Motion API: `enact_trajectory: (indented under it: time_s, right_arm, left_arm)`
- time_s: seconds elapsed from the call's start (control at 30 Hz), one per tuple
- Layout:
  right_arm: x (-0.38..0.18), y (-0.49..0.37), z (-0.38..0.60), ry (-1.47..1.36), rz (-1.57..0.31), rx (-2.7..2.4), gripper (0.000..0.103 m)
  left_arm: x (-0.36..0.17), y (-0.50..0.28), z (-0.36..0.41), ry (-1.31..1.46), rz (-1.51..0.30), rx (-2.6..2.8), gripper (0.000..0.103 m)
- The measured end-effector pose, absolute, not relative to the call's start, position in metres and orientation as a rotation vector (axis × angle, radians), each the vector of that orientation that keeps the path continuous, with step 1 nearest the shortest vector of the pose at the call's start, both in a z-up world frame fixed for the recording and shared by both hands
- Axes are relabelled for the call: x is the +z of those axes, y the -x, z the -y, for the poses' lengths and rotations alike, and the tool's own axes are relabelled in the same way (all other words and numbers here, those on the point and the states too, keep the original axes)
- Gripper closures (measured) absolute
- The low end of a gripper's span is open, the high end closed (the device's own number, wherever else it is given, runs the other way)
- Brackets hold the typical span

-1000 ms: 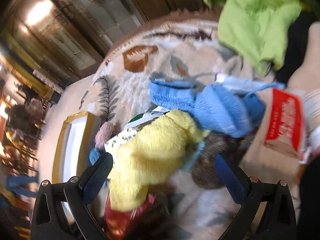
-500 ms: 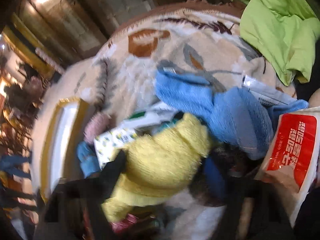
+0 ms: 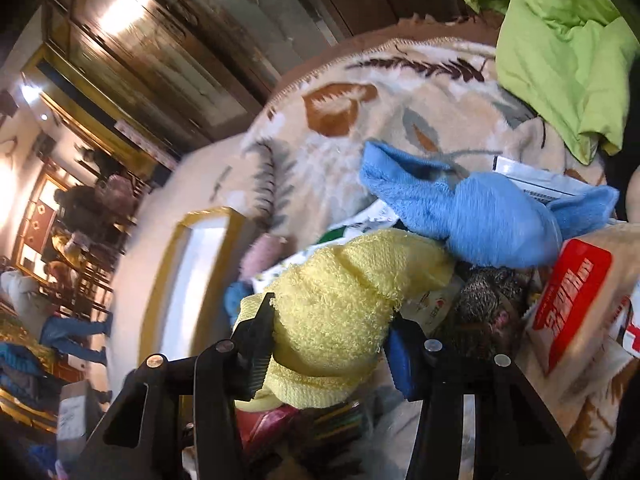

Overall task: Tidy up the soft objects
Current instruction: 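Carry the red bag and yellow towel into the yellow-rimmed box and release both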

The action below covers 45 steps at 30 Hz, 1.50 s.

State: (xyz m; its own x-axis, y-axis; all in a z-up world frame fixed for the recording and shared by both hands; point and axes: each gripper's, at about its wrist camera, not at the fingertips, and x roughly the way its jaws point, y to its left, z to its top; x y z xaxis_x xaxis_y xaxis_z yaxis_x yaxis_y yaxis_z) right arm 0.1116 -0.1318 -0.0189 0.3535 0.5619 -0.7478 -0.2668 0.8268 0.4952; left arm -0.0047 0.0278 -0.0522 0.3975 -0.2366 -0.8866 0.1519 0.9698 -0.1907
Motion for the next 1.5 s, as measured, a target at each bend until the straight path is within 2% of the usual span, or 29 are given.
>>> enact_trajectory:
  time_s: [0.23, 0.47, 0.67, 1.0, 1.1, 1.13, 1.2, 1.23, 1.27, 1.5]
  right_arm:
    - [0.037, -0.095, 0.124, -0.285, -0.973, 0.626, 0.052]
    - [0.076, -0.098, 0.066, -0.184, -0.91, 0.748, 0.051]
    - [0.056, -0.115, -0.013, -0.08, -0.94, 0.832, 0.051]
    - [-0.044, -0.142, -0.101, 0.145, -1.137, 0.858, 0.049]
    - [-0.067, -0.148, -0.116, 0.239, -1.18, 0.838, 0.046]
    - [-0.068, -0.149, -0.117, 0.232, -1.187, 0.836, 0.04]
    - [-0.061, -0.149, -0.112, 0.191, -1.186, 0.84, 0.038]
    - [-0.057, -0.148, -0.107, 0.173, -1.185, 0.844, 0.027]
    - [-0.052, -0.146, -0.102, 0.15, -1.176, 0.858, 0.022]
    - [-0.01, -0.123, -0.032, -0.079, -1.078, 0.859, 0.015]
  left_arm:
    - [-0.012, 0.015, -0.036, 0.121, -1.077, -0.301, 0.054]
    - [0.024, 0.009, -0.086, 0.144, -1.006, -0.208, 0.054]
    - [0.018, -0.007, -0.147, 0.131, -0.997, -0.034, 0.054]
    - [-0.044, -0.066, -0.212, 0.079, -1.069, 0.093, 0.054]
    - [-0.058, -0.083, -0.217, 0.073, -1.107, 0.068, 0.054]
    - [-0.065, -0.086, -0.217, 0.058, -1.131, 0.073, 0.054]
    - [-0.073, -0.09, -0.221, 0.073, -1.139, 0.073, 0.052]
    - [-0.074, -0.09, -0.224, 0.099, -1.129, 0.067, 0.051]
    - [-0.073, -0.089, -0.227, 0.118, -1.123, 0.065, 0.05]
    - [-0.054, -0.076, -0.234, 0.171, -1.042, 0.089, 0.045]
